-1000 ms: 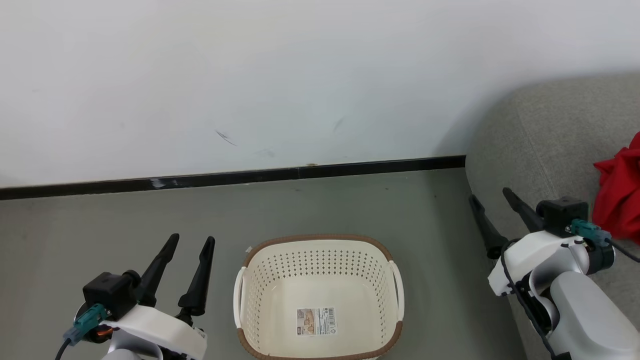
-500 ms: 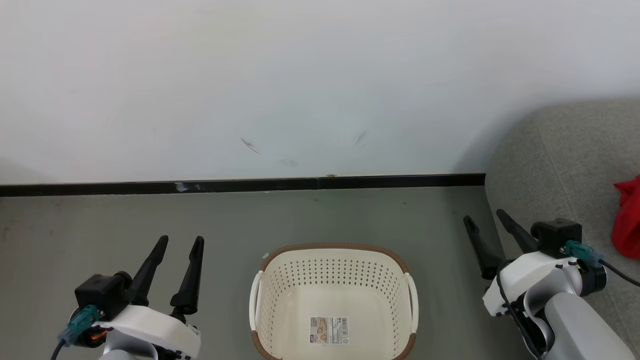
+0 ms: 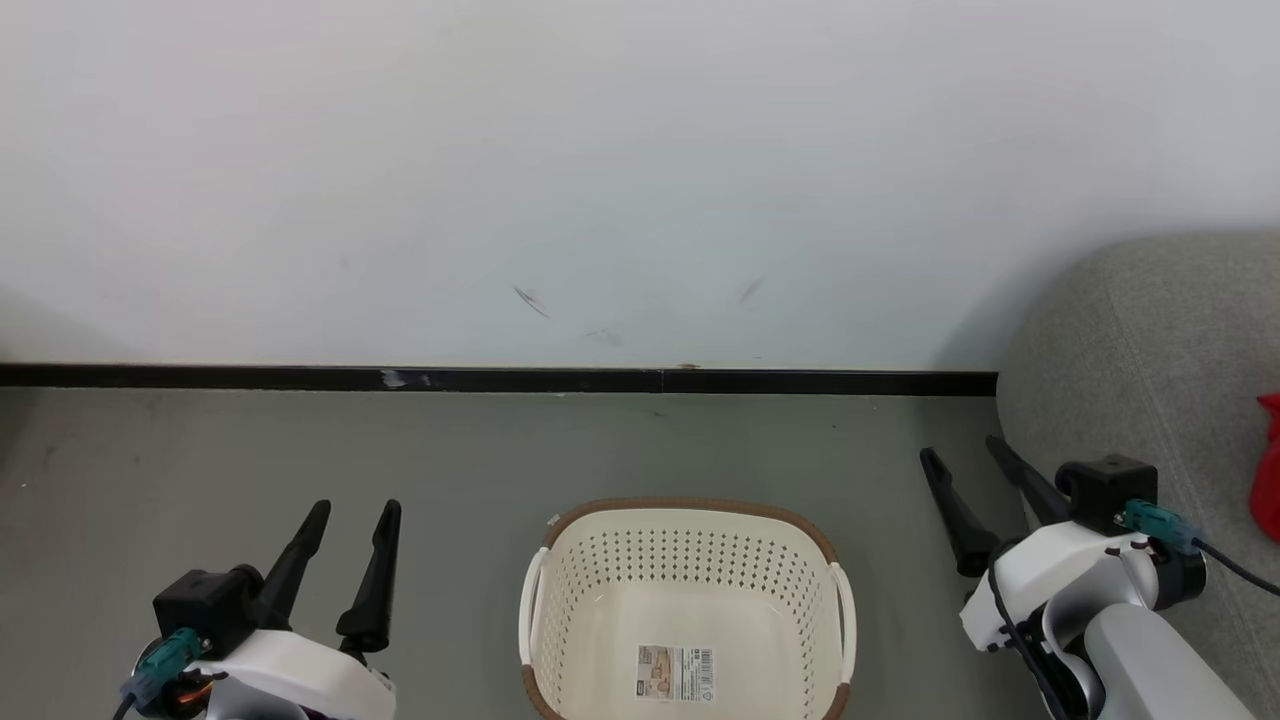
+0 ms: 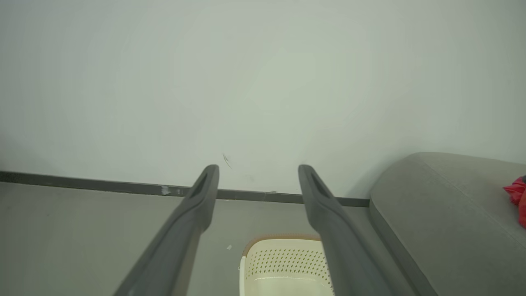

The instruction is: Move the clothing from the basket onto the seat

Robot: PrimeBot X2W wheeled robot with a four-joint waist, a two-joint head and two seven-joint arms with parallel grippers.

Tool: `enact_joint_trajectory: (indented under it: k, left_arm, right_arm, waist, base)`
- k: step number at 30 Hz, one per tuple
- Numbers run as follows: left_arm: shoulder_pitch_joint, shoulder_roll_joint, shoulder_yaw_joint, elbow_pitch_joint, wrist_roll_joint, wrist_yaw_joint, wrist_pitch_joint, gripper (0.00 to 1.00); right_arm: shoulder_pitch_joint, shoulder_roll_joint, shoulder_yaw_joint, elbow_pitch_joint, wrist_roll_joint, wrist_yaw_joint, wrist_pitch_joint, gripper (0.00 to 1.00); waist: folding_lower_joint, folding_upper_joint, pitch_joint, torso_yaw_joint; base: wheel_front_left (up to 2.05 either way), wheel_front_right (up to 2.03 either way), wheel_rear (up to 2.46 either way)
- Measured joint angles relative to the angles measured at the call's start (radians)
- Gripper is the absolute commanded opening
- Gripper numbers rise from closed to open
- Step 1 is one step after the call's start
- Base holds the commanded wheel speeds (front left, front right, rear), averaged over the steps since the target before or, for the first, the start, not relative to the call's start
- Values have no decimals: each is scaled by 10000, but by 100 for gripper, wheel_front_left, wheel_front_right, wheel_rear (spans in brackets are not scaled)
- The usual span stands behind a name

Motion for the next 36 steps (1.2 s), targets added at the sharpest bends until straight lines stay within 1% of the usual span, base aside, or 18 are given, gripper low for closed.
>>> enact_joint_trajectory:
  k: [10, 17, 25, 36]
  left_arm:
    - [1, -186, 242, 171, 88, -267, 0, 100]
    - [1, -255, 330, 270, 169, -353, 0, 100]
    - [1, -270, 510, 364, 305, -516, 0, 100]
    - [0, -305, 750, 497, 571, -598, 0, 100]
  right_arm:
    - [150, 92, -98, -286, 0, 0, -2, 100]
    - [517, 109, -232, -364, -63, 0, 0, 100]
    - [575, 184, -332, -562, -75, 0, 0, 100]
    - [587, 267, -362, -660, -140, 0, 0, 100]
  waist:
    - [0, 0, -146, -86]
    - [0, 0, -174, -344]
    - [0, 0, -137, -707]
    - [0, 0, -79, -1097]
  base:
    - [0, 0, 0]
    - [0, 0, 0]
    - [0, 0, 0]
    - [0, 0, 0]
